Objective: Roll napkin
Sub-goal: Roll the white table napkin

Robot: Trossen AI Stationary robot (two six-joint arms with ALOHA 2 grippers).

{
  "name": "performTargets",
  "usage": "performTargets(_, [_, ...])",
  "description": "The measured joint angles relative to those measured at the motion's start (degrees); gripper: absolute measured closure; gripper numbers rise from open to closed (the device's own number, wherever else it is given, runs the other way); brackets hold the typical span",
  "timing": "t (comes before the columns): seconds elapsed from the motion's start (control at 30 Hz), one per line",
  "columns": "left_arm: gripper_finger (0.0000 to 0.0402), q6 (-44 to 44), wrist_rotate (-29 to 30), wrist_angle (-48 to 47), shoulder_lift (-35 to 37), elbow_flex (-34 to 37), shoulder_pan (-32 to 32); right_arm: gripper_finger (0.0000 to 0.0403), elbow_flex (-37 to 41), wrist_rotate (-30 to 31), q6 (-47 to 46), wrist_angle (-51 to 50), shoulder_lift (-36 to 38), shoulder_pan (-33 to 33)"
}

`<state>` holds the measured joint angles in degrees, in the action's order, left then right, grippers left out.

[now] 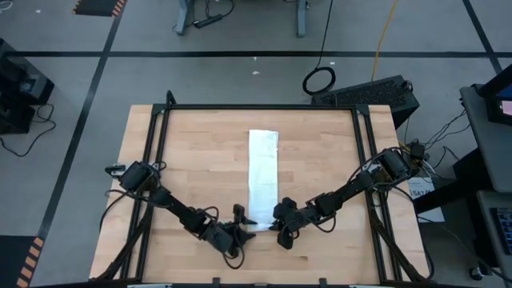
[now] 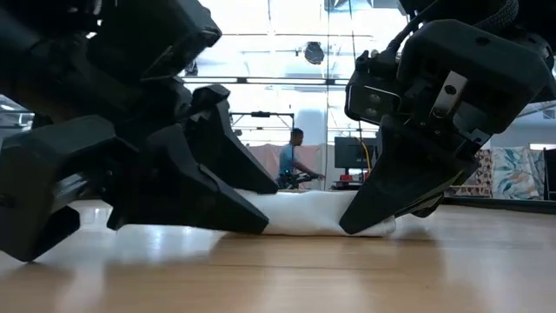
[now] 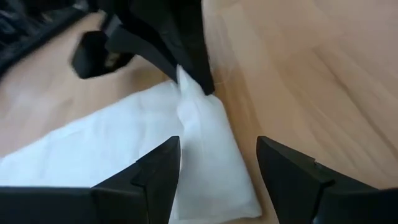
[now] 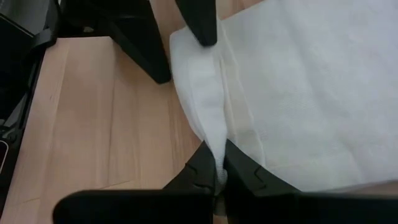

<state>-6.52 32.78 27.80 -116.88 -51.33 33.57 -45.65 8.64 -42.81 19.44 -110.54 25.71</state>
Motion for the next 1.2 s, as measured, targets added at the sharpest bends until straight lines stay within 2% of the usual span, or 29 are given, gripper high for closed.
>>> performTargets(0.13, [0.0185,0.5,-2.6,-0.4,0.0,0.0,-0.6,0.0399,0.0,0.0,0.0,0.0,0.0,0.0])
performTargets(0.3, [0.0185,-2.8,5.0,-1.2,1.4,0.2,1.1,0.0399,0.0,0.0,0.0,0.0,0.0,0.0])
performTargets(0.37, [0.0185,-3.9,5.4,-1.5,2.4,0.3,2.2,0.0399,0.0,0.0,-0.1,0.0,0.0,0.0])
performTargets(0.53, [0.0185,-0.8,1.8,-2.4,3.1,0.1,3.3,0.0399,0.0,0.0,-0.4,0.1,0.0,-0.1])
performTargets(0.73, [0.0185,3.6,1.8,-2.0,0.6,0.1,1.4,0.0399,0.1,-0.1,-0.5,0.4,0.0,-0.2])
performTargets(0.9, [0.0189,5.8,-1.7,-2.0,0.2,0.1,-0.5,0.0399,0.0,-0.2,-0.5,0.6,0.0,-0.2])
performTargets(1.0, [0.0212,7.6,-3.7,-2.5,0.2,0.0,-1.3,0.0399,0.0,-0.2,-0.5,0.6,0.0,-0.2])
performTargets(1.2, [0.0302,13.3,-7.4,-3.4,0.2,0.0,-3.4,0.0399,0.0,-0.5,0.0,0.8,0.0,-0.2])
